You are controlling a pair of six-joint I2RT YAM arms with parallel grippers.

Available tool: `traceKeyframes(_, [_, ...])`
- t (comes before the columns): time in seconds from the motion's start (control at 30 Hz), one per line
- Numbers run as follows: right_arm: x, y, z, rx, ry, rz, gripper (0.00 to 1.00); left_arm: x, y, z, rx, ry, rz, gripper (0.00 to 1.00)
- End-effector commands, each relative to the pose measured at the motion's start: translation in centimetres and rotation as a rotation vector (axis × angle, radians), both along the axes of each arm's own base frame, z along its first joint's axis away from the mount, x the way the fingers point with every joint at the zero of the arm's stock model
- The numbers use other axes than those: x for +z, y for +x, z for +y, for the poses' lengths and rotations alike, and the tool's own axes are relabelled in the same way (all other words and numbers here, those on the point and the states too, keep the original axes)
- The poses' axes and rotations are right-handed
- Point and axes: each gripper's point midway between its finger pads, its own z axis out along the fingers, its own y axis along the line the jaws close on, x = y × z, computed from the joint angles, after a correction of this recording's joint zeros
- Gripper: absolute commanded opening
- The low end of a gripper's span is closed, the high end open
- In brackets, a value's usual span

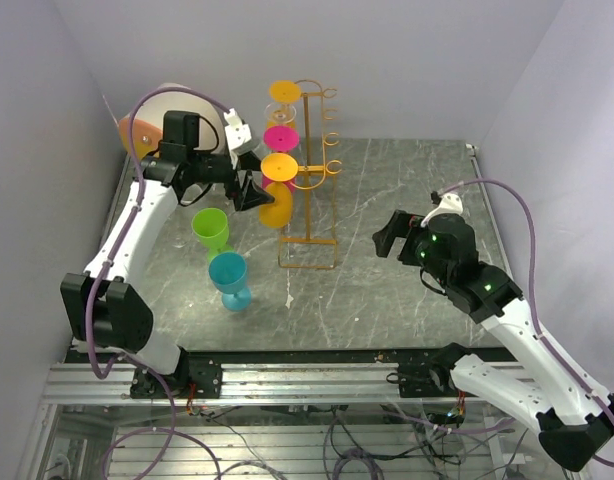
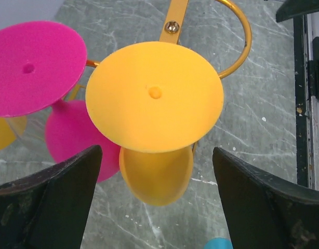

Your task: Place the wine glass upside down on the wine glass rack

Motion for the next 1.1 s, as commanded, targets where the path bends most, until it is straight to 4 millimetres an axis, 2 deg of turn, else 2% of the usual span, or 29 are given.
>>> traceKeyframes(0.0, [0.6,-1.0,3.6,0.223,0.064,-0.021,1.00,0.1,-0.7,1.0,0.061,0.059,-0.013,0.97])
traceKeyframes(0.13, [-0.3,-2.4,6.4,0.391,0.104,0.018,1.00,-0.1,0.6,3.6,0.258,0.157,-0.028,0.97])
traceKeyframes(0.2, [-0.8,-2.6,6.8,0.413,0.100,0.030,1.00,0.1,0.6,4.9,0.334,0.202,-0.040,0.97])
traceKeyframes(0.37, [-1.2,-2.9,7.3,0.436,0.101,0.032,0.99,1.2,-0.4,7.9,0.498,0.276,-0.054,0.97])
traceKeyframes(0.47, [-1.5,-3.3,8.1,0.466,0.118,0.037,0.99,2.3,-1.3,10.4,0.624,0.328,-0.078,0.97])
traceKeyframes(0.6, [-2.3,-3.3,8.0,0.442,0.114,0.044,0.99,3.8,-2.6,14.2,0.821,0.381,-0.099,0.97])
traceKeyframes(0.67, [-2.5,-3.2,8.0,0.430,0.124,0.042,0.99,3.1,-3.7,15.3,0.892,0.403,-0.023,0.97])
traceKeyframes(0.73, [-2.4,-3.3,8.2,0.434,0.141,0.039,1.00,0.8,-4.9,15.7,0.901,0.481,0.132,0.97])
traceKeyframes(0.77, [-2.4,-3.2,8.3,0.434,0.151,0.036,1.00,0.9,-5.6,15.9,0.891,0.510,0.170,0.97])
traceKeyframes(0.87, [-2.2,-3.2,8.5,0.434,0.173,0.027,1.00,-1.1,-5.7,17.8,0.963,0.608,0.239,0.97])
traceKeyframes(0.9, [-2.2,-3.2,8.6,0.432,0.174,0.029,1.00,-1.1,-5.8,17.8,0.984,0.582,0.233,0.97])
traceKeyframes(1.0, [-2.3,-3.2,8.5,0.431,0.166,0.042,1.00,-0.9,-7.8,15.0,0.824,0.489,0.261,0.97])
traceKeyframes(1.07, [-2.5,-3.2,8.2,0.424,0.153,0.046,1.00,-1.1,-9.3,13.7,0.707,0.488,0.301,0.84])
